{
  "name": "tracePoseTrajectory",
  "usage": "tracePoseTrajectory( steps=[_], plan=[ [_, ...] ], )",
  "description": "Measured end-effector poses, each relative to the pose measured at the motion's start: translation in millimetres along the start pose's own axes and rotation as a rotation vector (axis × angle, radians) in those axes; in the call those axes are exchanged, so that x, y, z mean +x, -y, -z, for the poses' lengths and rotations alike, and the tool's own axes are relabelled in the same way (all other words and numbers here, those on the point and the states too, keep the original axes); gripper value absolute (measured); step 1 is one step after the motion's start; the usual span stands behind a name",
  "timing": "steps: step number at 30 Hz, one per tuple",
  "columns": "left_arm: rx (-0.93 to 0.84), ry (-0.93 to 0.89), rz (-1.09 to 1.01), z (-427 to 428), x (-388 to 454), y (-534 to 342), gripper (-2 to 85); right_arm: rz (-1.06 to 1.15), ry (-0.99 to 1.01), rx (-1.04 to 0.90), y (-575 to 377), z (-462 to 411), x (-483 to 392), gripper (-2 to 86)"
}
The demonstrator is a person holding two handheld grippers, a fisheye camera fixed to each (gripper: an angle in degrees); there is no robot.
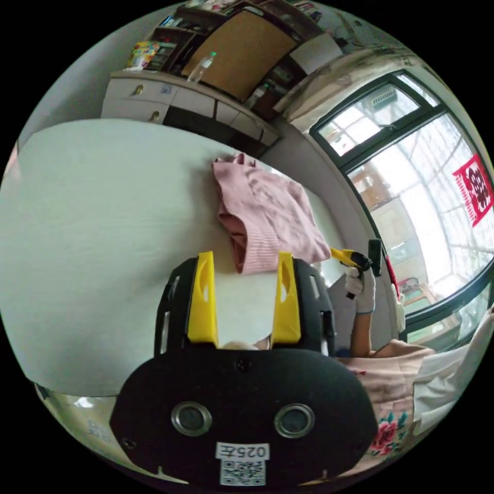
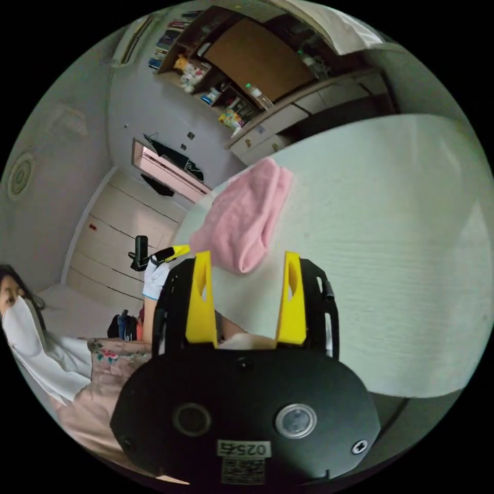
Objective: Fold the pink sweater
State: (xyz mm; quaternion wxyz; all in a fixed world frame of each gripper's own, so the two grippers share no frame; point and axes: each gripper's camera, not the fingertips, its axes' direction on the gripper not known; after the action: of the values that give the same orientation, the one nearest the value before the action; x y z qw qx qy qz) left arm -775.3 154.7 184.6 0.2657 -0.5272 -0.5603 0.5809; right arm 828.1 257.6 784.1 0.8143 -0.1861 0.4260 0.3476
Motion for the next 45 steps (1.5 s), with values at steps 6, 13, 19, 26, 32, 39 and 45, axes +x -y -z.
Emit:
tracePoseTrajectory(
  steps=[6, 13, 19, 26, 32, 39, 45],
  plan=[
    [0.032, -0.065, 0.085, -43, -4, 7, 3.0, -0.019, 0.039, -0.01, -11, -55, 1, 7.7],
    [0.006, -0.147, 0.07, -28, 1, -58, 0.2, 0.032, -0.037, -0.075, -78, -60, -34, 5.2],
    [0.073, 0.016, -0.109, 19, 26, -111, 5.8, 0.059, 0.027, -0.12, -140, -32, -40, 11.2],
    [0.051, 0.079, -0.318, 12, 39, -17, 5.9, 0.343, -0.151, 0.067, -87, -12, -70, 16.4],
    [-0.218, 0.118, -0.364, -70, 32, 32, 4.4, 0.497, -0.235, -0.194, -34, -88, -82, 17.9],
    [-0.218, 0.032, -0.358, -83, 17, 30, -0.6, 0.589, -0.218, -0.343, -22, -127, -76, 7.9],
    [-0.069, 0.049, -0.421, -55, 38, 14, -0.7, 0.677, -0.2, -0.241, -47, -115, -89, -0.2]
  ],
)
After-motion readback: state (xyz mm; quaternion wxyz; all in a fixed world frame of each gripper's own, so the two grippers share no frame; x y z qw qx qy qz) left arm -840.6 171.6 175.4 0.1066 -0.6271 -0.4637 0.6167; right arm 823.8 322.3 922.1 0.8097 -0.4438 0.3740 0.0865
